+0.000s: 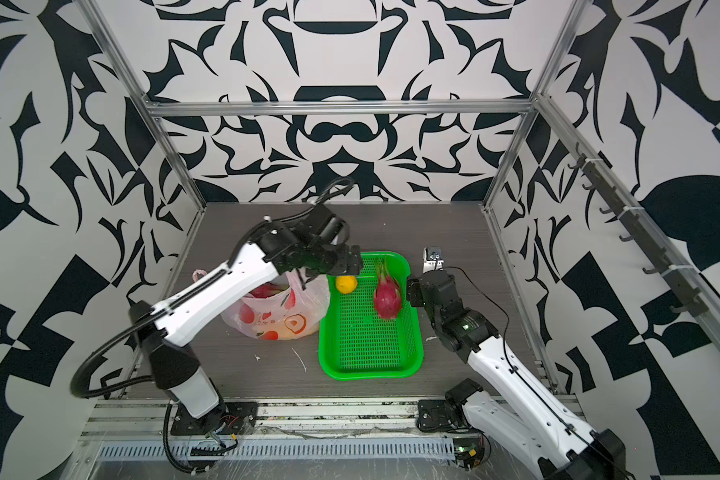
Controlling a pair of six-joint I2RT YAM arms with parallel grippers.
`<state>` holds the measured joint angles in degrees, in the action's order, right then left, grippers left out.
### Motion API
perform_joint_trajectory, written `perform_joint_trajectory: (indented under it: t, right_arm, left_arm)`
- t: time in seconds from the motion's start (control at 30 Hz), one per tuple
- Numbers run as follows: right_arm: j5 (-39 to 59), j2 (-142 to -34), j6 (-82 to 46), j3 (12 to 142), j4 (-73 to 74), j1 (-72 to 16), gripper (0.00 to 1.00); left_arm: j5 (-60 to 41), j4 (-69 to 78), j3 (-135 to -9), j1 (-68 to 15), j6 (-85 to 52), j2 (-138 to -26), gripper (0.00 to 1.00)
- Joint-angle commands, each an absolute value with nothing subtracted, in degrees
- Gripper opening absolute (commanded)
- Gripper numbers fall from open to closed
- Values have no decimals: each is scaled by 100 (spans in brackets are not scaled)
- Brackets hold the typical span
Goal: Untie the knot of the plastic bag and take out the fruit
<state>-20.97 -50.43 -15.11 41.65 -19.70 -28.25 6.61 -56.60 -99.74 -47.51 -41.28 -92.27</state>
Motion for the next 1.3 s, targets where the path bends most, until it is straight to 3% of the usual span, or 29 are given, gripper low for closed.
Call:
perform_joint_trajectory:
  t: [0.0, 0.2, 0.47, 0.7, 0.97, 1.27]
  right_arm:
    - [-1587, -5250, -1479, 4710, -2019, -2824, 67]
    - [-1171, -5559, -1530, 5060, -2068, -2859, 62]
    - [-956, -5992, -1462, 5549, -2114, -3487, 57]
    - [-1048, -6516, -1232, 6257, -2122, -4395, 56]
    - [-1337, -6928, -882, 6748, -2134, -5308, 55]
    - [-1267, -7065, -801, 6898, -1967, -5449, 54]
  left_arm:
    - [839, -5705, -9138, -4278, -4060, -8412, 94]
    - [858, -5870, -8126, -3443, -4030, -7001, 93]
    - [1149, -6398, -7506, -2738, -3931, -6122, 91]
    - [1115, -6237, -6962, -2541, -3945, -5970, 82]
    - [993, -6118, -7001, -2549, -4111, -5503, 81]
    - [584, -6858, -6734, -2549, -4606, -4773, 83]
